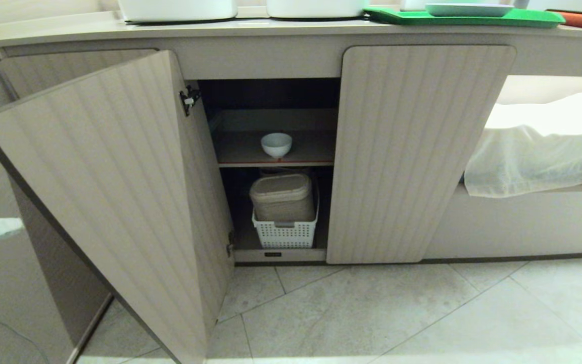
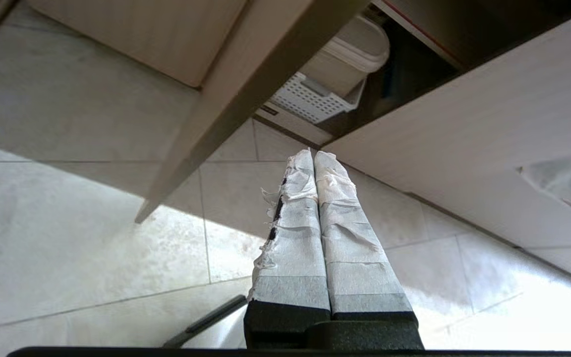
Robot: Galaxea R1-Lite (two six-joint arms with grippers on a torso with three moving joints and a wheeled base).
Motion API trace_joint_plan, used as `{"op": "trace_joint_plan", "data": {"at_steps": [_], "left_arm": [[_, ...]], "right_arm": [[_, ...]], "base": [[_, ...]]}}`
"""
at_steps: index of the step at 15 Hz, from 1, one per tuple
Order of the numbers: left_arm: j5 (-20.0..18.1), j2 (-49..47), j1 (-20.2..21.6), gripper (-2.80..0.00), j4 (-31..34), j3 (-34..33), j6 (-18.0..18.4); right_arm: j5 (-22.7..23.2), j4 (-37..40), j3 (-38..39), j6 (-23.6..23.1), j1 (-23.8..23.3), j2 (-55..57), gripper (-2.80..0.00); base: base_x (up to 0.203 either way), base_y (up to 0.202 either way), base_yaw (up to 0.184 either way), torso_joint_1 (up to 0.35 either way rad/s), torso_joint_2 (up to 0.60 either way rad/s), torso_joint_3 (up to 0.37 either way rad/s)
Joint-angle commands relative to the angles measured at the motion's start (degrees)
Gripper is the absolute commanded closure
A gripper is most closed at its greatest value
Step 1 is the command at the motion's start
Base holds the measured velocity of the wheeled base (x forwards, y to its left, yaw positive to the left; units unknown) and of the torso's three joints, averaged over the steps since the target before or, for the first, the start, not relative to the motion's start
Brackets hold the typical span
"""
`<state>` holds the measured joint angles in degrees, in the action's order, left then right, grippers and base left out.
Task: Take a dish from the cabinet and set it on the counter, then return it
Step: Close the cabinet door
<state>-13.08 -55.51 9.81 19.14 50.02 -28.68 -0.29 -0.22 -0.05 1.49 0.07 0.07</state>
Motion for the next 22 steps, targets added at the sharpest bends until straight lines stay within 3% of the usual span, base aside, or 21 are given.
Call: {"op": "trace_joint_plan", "data": {"at_steps": [1, 4, 9, 10, 14, 16, 18, 21, 22], "left_arm": [[-0.2, 0.7, 0.0, 0.00, 0.3, -0.3, -0.2], [-2.7, 0.6, -0.1, 0.00, 1.1, -0.4, -0.4], [-0.9, -0.2, 0.2, 0.00, 0.9, -0.2, -2.2], [1.4, -0.2, 0.5, 0.00, 0.9, -0.1, -2.1], [17.8, -0.7, 0.8, 0.00, 1.0, 1.8, -1.6], [22.3, -3.0, 0.8, 0.00, 0.7, 4.0, -1.6], [21.9, -6.2, 0.8, 0.00, 0.4, 6.3, -2.1], [12.8, -7.2, 0.7, 0.00, 0.4, 7.4, -2.2], [11.5, -8.1, 0.7, 0.00, 0.2, 7.5, -2.2]], "right_arm": [[0.0, 0.0, 0.0, 0.0, 0.0, 0.0, 0.00], [0.0, 0.0, 0.0, 0.0, 0.0, 0.0, 0.00], [0.0, 0.0, 0.0, 0.0, 0.0, 0.0, 0.00], [0.0, 0.0, 0.0, 0.0, 0.0, 0.0, 0.00], [0.0, 0.0, 0.0, 0.0, 0.0, 0.0, 0.00], [0.0, 0.0, 0.0, 0.0, 0.0, 0.0, 0.00], [0.0, 0.0, 0.0, 0.0, 0.0, 0.0, 0.00], [0.0, 0.0, 0.0, 0.0, 0.0, -0.1, 0.00], [0.0, 0.0, 0.0, 0.0, 0.0, 0.0, 0.00]], "base": [[0.000, 0.000, 0.000, 0.000, 0.00, 0.000], [0.000, 0.000, 0.000, 0.000, 0.00, 0.000], [0.000, 0.000, 0.000, 0.000, 0.00, 0.000], [0.000, 0.000, 0.000, 0.000, 0.00, 0.000], [0.000, 0.000, 0.000, 0.000, 0.00, 0.000], [0.000, 0.000, 0.000, 0.000, 0.00, 0.000], [0.000, 0.000, 0.000, 0.000, 0.00, 0.000], [0.000, 0.000, 0.000, 0.000, 0.00, 0.000], [0.000, 0.000, 0.000, 0.000, 0.00, 0.000]]}}
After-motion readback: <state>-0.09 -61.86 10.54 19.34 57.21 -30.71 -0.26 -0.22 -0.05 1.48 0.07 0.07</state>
